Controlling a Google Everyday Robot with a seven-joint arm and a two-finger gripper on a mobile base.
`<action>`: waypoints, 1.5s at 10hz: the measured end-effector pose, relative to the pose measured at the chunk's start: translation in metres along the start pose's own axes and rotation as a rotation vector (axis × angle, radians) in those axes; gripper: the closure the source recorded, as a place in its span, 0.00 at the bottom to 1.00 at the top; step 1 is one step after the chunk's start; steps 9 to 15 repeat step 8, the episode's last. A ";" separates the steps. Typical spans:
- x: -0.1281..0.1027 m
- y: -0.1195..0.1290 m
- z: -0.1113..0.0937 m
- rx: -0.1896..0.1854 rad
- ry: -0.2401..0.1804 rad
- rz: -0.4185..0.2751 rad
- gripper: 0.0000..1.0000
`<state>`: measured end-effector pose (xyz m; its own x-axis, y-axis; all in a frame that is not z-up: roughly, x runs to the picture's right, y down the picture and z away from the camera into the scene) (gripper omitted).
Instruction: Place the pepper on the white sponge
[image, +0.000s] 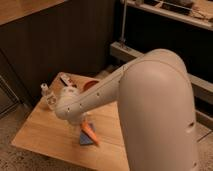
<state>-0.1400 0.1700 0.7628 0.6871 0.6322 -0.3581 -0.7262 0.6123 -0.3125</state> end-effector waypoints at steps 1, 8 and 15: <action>-0.001 -0.003 -0.013 0.001 -0.020 0.031 0.20; 0.001 -0.021 -0.052 -0.052 -0.154 0.296 0.20; 0.001 -0.021 -0.052 -0.052 -0.154 0.296 0.20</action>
